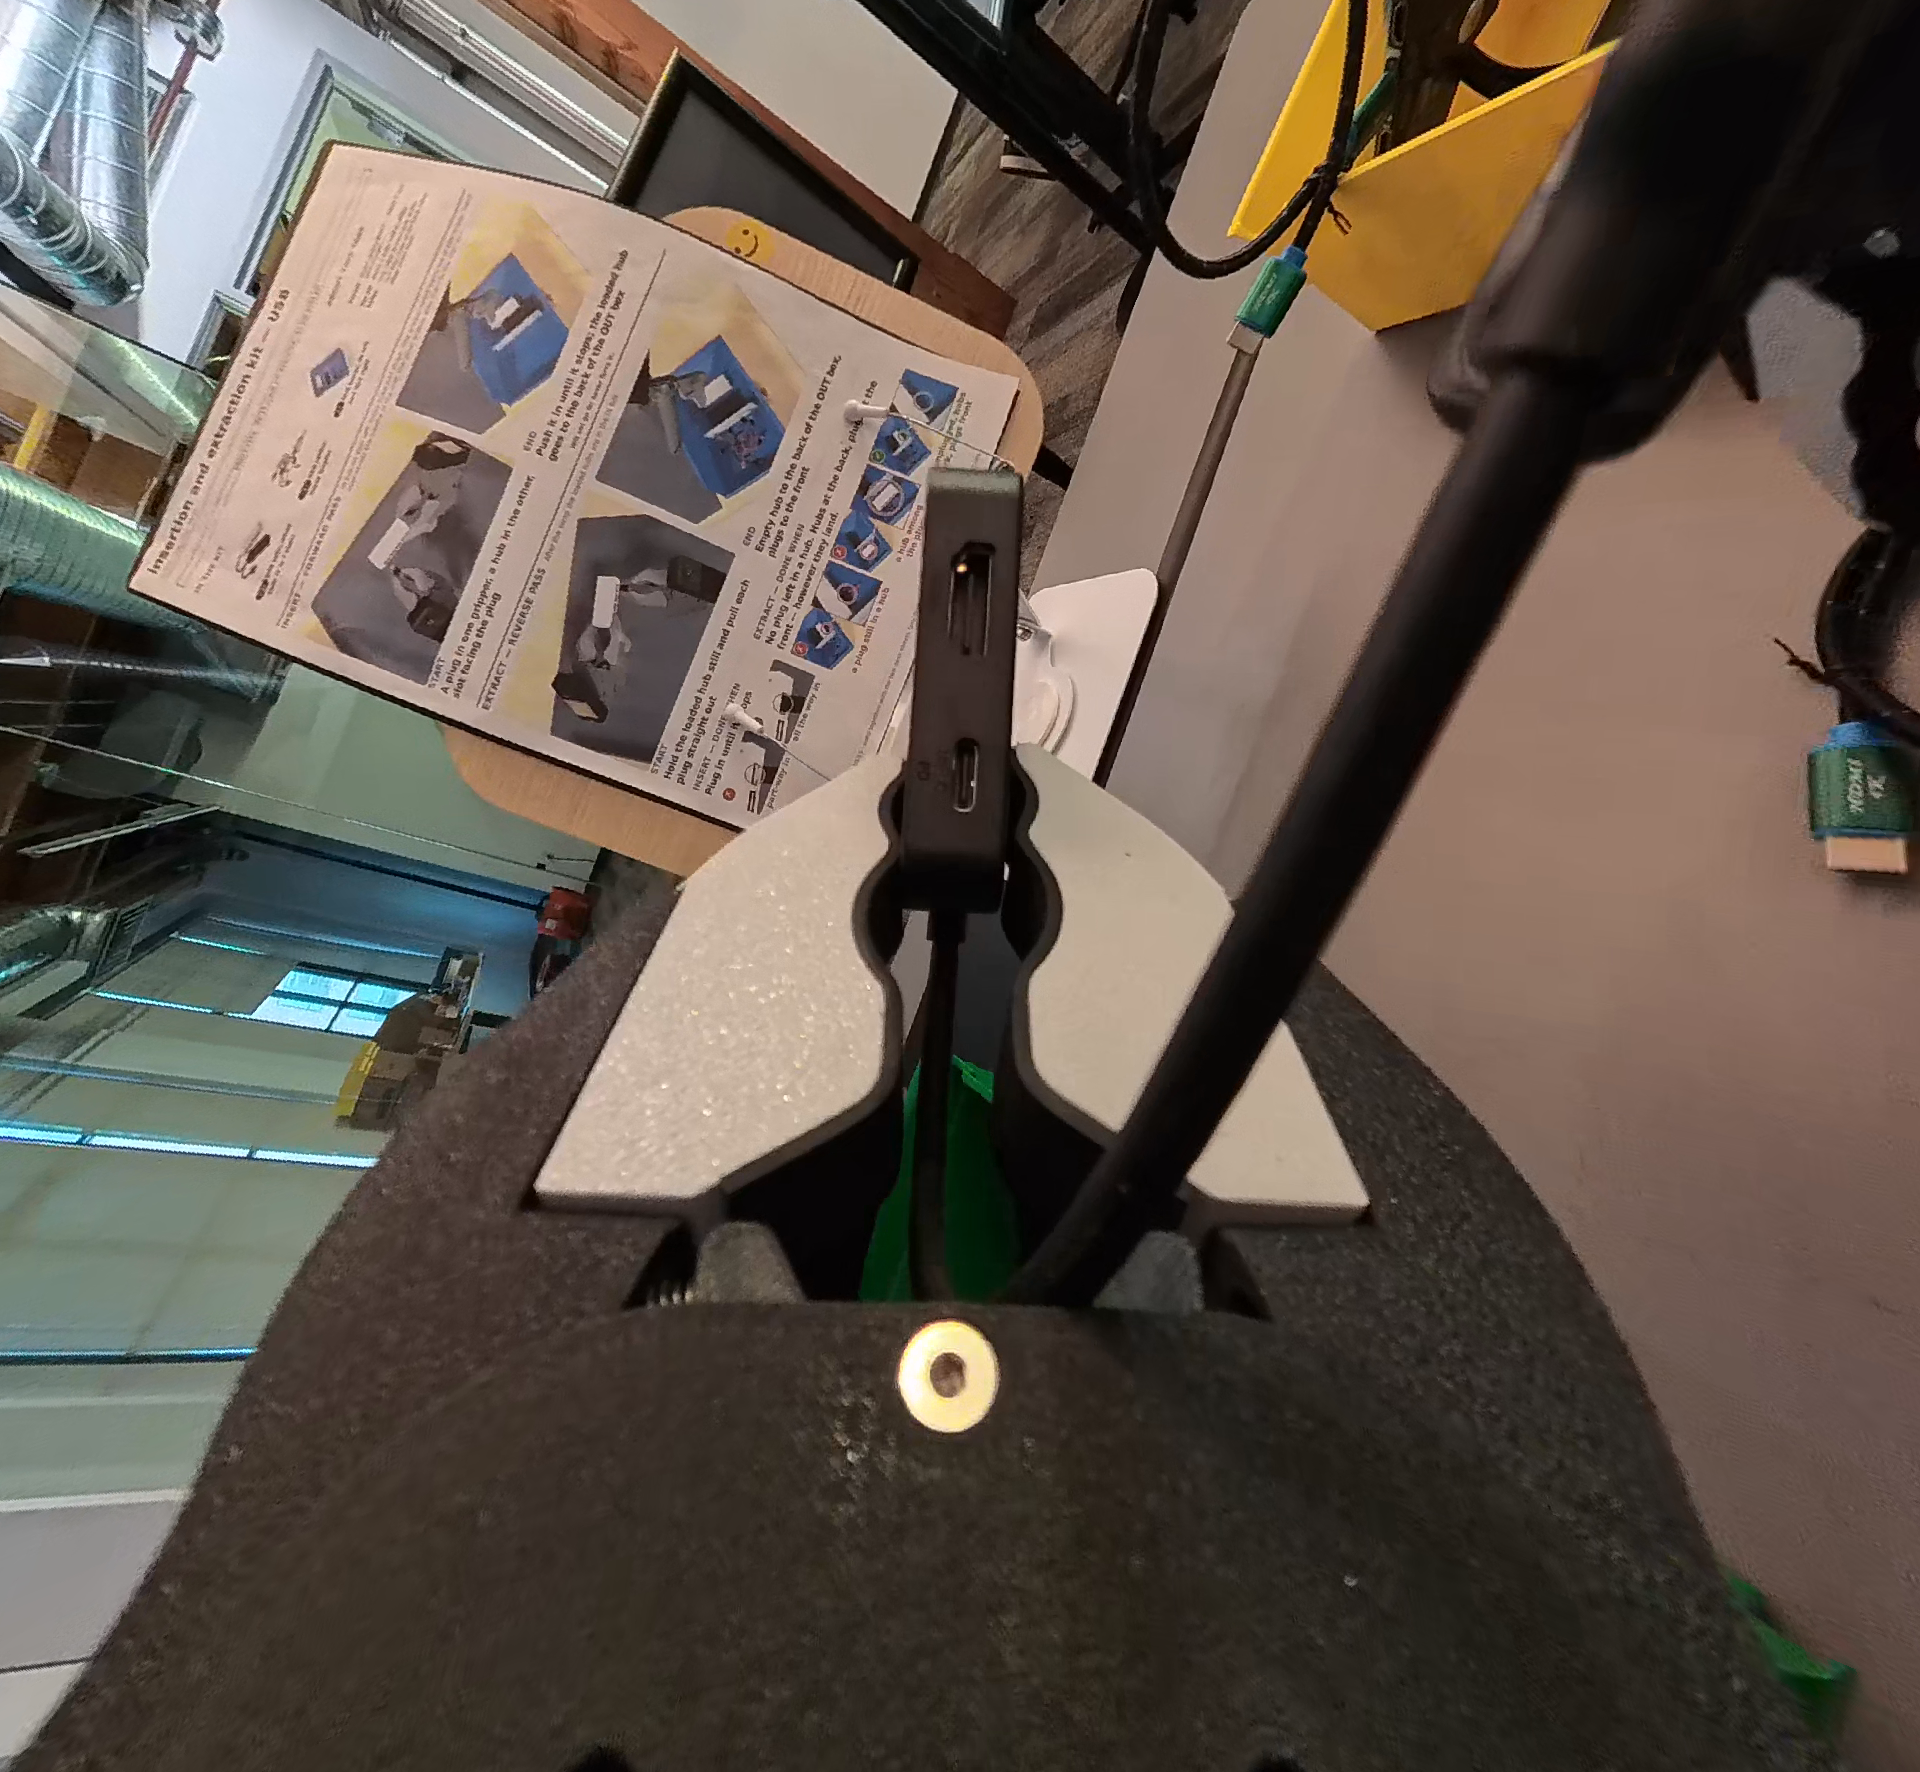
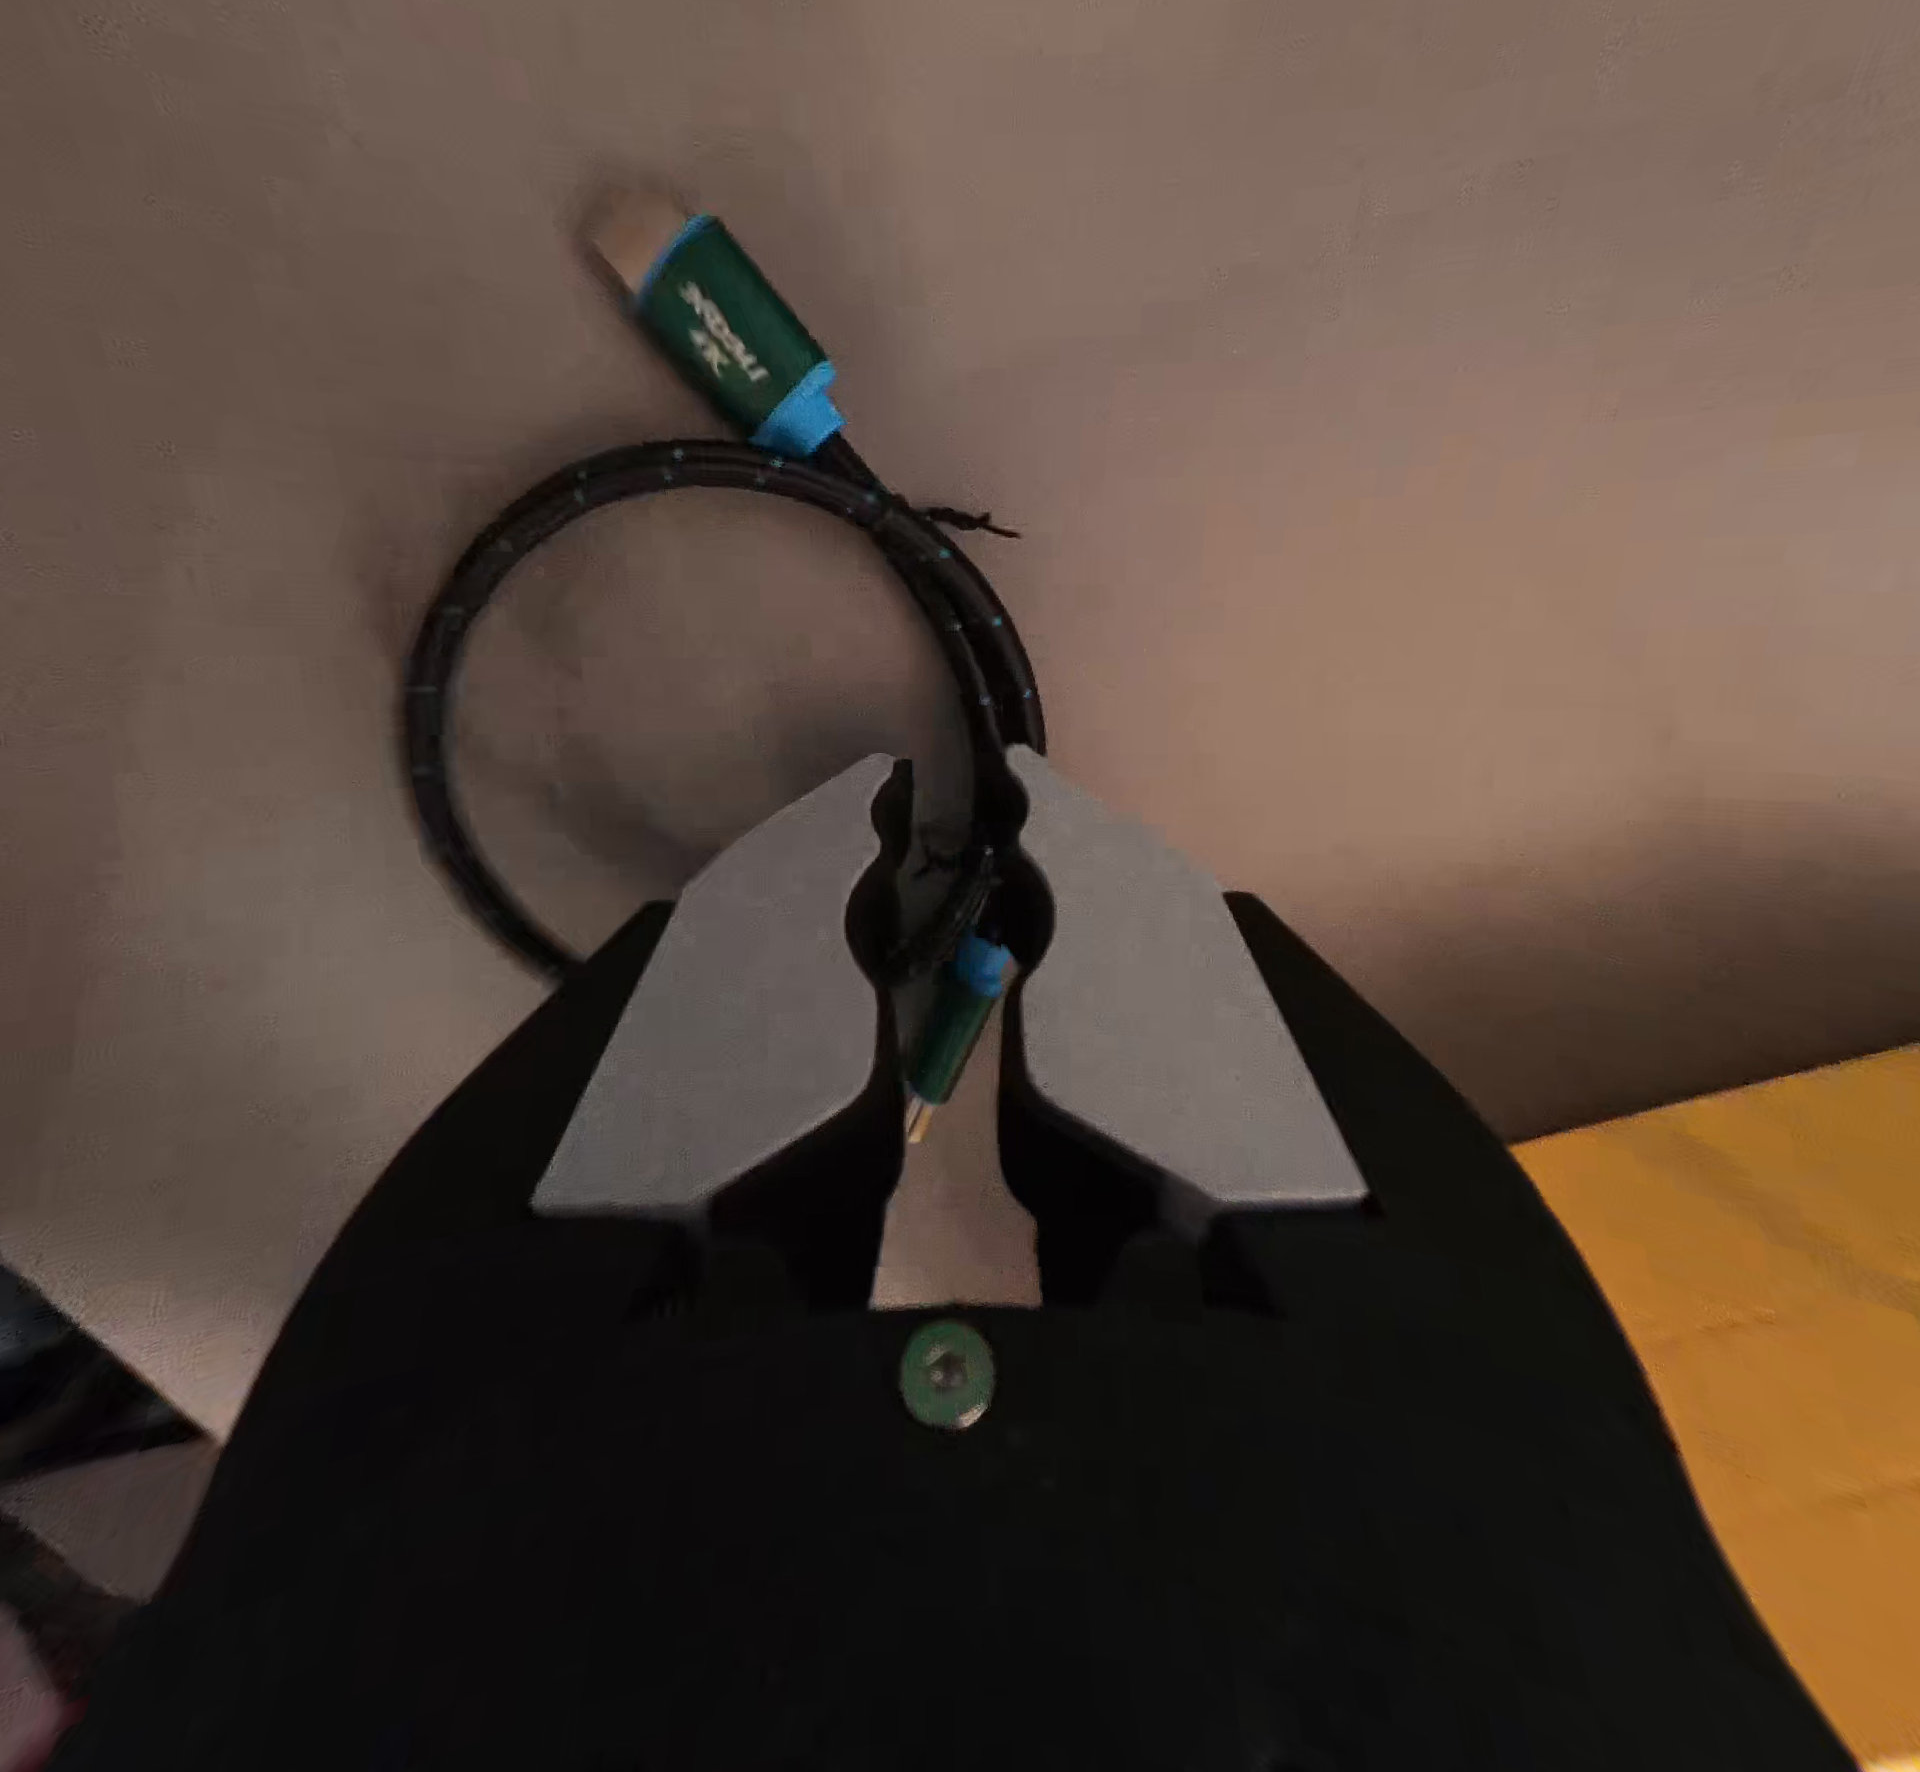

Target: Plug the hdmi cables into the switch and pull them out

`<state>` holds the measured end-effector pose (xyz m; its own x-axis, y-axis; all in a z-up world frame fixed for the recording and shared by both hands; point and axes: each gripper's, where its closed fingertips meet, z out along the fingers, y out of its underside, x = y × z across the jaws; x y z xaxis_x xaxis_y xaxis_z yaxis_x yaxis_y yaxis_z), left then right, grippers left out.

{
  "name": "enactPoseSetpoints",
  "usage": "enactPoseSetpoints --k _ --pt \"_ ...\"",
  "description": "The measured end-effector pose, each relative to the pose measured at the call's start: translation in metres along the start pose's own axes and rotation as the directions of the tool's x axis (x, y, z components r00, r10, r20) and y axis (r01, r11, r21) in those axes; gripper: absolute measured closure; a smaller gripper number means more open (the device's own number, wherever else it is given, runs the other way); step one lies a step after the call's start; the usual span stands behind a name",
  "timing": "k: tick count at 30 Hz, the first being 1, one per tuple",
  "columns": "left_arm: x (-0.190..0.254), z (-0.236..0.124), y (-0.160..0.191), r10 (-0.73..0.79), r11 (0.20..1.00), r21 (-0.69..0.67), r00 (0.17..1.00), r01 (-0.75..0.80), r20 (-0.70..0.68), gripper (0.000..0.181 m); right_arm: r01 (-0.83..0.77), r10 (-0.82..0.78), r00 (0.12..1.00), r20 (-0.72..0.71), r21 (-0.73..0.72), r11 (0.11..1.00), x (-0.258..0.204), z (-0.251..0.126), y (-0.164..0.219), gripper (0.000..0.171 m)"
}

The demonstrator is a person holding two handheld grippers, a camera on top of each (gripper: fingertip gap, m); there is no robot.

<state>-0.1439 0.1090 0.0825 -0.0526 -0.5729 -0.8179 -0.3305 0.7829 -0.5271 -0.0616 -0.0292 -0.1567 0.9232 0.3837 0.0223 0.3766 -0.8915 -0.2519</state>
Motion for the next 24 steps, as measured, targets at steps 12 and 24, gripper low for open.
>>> enactPoseSetpoints --k 12,24 --pt "-0.001 0.003 0.007 -0.008 1.000 -0.024 1.000 0.008 0.001 0.167 0.489 -0.492 0.870 -0.038 0.199 0.850 -0.019 -0.033 -0.063 0.170" --pt "-0.001 0.005 0.008 -0.011 0.999 -0.033 1.000 0.011 0.005 0.167 -0.040 0.026 0.998 0.061 0.237 0.971 -0.123 -0.015 -0.008 0.166"
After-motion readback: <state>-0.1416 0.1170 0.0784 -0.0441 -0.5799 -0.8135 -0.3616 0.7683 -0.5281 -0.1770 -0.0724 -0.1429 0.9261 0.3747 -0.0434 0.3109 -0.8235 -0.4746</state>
